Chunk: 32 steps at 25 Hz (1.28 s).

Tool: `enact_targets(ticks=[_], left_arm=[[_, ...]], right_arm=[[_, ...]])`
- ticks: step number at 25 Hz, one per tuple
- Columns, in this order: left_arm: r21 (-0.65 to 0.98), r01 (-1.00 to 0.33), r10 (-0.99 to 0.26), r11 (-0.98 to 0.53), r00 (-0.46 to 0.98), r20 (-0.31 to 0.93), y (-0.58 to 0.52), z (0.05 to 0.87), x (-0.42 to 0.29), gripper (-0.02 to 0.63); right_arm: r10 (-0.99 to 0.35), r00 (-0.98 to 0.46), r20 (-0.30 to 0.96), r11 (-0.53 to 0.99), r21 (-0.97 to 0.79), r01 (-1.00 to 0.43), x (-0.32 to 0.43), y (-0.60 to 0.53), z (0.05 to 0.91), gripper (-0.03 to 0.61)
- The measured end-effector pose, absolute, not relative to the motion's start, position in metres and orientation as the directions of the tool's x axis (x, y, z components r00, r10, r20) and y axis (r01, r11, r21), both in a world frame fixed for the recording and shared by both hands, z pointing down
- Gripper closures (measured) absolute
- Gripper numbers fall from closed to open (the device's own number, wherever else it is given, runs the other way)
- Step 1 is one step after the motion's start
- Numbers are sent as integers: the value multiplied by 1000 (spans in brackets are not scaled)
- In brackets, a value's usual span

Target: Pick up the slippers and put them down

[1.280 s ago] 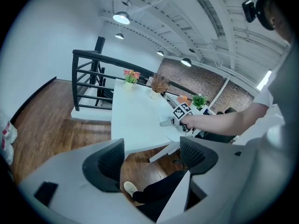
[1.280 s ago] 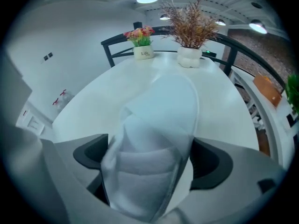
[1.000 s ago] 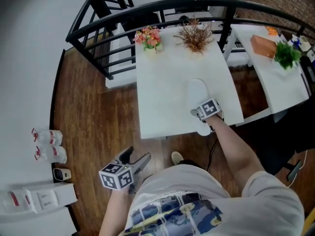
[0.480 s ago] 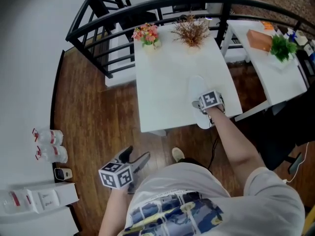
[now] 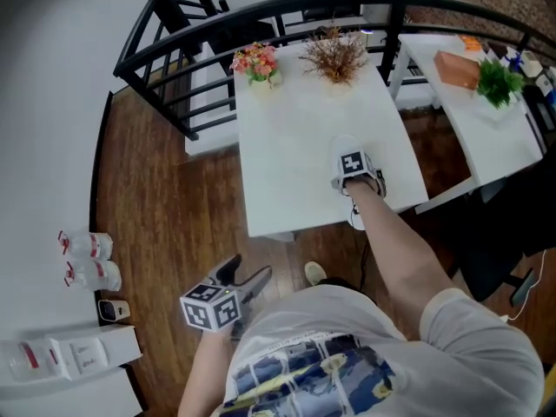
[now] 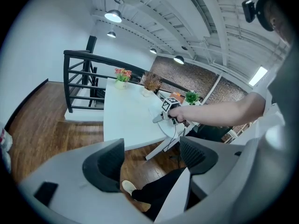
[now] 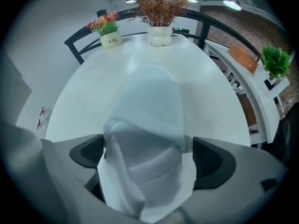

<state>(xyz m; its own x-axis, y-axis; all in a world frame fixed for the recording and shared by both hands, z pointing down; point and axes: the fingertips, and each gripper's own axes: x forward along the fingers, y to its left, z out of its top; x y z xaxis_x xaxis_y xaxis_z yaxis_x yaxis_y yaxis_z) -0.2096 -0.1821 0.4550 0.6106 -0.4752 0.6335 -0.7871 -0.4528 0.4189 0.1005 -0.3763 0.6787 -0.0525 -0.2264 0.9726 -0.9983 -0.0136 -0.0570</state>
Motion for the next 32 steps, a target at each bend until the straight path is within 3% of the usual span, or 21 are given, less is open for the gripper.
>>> enact_targets(ticks=[7,11,17,32], left_arm=[[436,-805,-505,-402,592,627,-200,462,-219,239],[440,-801,-505,-406,598,622,-209,465,-216,239],[453,-787,-503,-418,616,606,-224,467,-211,239],[438,-770,-497,-464,635,591,-212,457,-215,239]], right_arm=[[-199,-72,977,19,-70,-997,100,-377,679,-32],[-255,-56,965,16,-54,-998,101,-378,676,-30],[-271,-97,958,59,-84,-995,101,-377,671,102],[-331,-156,931,133,-118,-984,114,-369,633,115]])
